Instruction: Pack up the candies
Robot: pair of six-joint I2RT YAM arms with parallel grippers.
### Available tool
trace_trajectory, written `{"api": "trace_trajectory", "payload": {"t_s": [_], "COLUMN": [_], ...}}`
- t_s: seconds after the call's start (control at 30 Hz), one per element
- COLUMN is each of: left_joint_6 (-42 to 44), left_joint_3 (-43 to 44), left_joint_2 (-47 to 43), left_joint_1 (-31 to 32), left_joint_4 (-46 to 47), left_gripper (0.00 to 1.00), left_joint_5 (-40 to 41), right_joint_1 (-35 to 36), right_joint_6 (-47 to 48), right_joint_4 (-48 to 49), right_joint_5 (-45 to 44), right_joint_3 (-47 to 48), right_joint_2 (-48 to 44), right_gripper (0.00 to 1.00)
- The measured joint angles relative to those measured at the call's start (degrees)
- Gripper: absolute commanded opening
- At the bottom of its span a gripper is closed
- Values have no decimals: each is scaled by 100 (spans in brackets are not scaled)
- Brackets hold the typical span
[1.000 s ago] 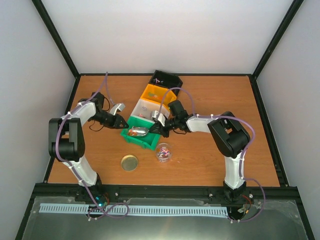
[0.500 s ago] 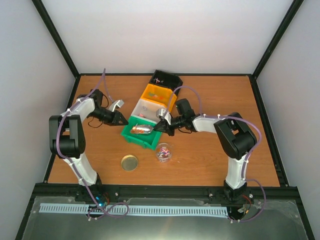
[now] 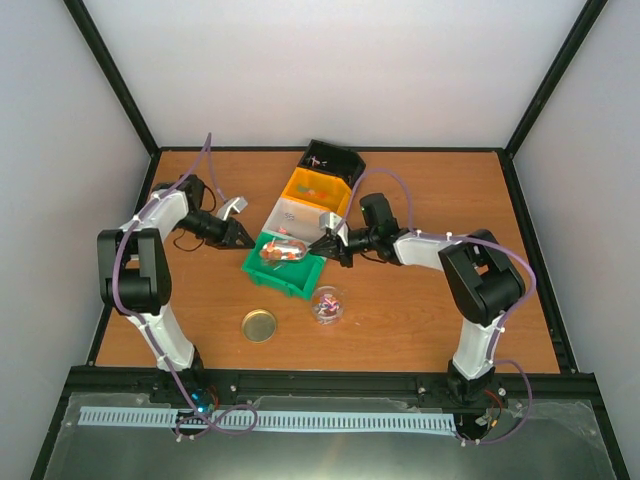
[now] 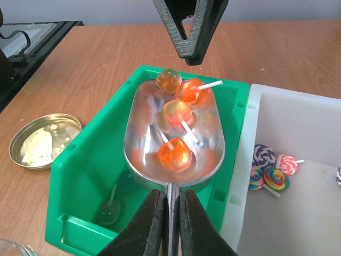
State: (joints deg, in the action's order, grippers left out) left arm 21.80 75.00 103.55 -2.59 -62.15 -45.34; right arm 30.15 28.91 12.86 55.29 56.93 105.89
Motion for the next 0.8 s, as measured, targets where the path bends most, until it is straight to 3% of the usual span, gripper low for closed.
{"api": "trace_trajectory", "payload": {"t_s": [0.37,0.8], "left_joint_6": [103,105], "left_joint_3": [304,420], "left_joint_2": [114,214], "left_joint_1": [-4,-4], "left_joint_4": [-334,-341], "left_gripper": [26,26], "left_joint_5": [129,133], "right_joint_1": [-164,-1440], "right_joint_6": [289,2640], "right_joint_4": [-90,-3534], "right_joint_5": [166,514], "right_joint_3": [-170,-109], "right_joint_2": [-391,-1805], "right_gripper": [3,3]}}
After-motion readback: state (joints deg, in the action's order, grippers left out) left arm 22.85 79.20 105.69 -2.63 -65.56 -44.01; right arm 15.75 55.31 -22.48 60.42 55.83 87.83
